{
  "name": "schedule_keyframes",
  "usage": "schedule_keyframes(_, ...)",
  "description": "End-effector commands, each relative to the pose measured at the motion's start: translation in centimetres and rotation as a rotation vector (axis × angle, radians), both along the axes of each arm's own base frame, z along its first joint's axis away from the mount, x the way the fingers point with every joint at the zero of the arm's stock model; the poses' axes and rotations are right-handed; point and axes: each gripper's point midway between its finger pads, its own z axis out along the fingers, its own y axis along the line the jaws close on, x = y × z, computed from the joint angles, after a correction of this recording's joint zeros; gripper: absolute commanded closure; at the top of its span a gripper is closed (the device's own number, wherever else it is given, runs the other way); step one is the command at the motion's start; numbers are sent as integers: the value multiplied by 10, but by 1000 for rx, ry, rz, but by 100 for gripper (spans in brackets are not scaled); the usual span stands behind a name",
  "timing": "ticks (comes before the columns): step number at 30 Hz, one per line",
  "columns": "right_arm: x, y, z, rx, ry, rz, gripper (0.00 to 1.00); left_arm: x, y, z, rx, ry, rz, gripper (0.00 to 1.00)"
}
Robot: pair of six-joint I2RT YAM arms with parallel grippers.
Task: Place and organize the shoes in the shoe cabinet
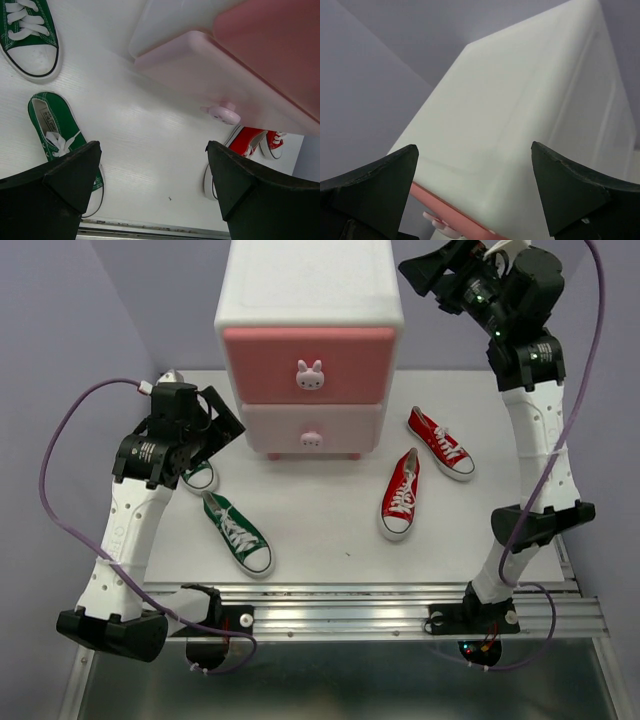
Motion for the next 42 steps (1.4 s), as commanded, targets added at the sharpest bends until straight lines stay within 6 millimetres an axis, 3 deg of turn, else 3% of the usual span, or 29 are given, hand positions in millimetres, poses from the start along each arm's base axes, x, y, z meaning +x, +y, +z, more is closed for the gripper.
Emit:
schedule_keyframes(1,-18,43,56,69,-213,98,0,-6,-1,19,-2,-45,-9,1)
schedule_keyframes(2,-22,56,59,78,-228,123,0,-7,0,21,-2,-48,-8,1)
schedule_keyframes(8,-20,86,79,113,-354,158,0,-10,-5,31,-16,-64,-17,1)
schedule_keyframes(14,-8,119,49,81,-290,195,0,-15,-11,41,-23,-88,-36,1)
schedule_keyframes(17,0,125,33,23,-262,153,0,-16,-13,46,-11,-96,-26,1)
schedule_keyframes(24,19,115,-2,-194,-232,-1,0,-16,-23,68,-4,-141,-32,1)
schedule_keyframes(34,30,113,-27,-415,-246,-124,0,-29,-51,95,-83,-214,-96,1)
schedule_keyframes(37,33,116,-43,-462,-222,-125,0,-28,-62,109,-62,-252,-126,1)
schedule_keyframes(42,38,124,-65,-501,-180,-106,0,-7,-81,123,38,-301,-152,1)
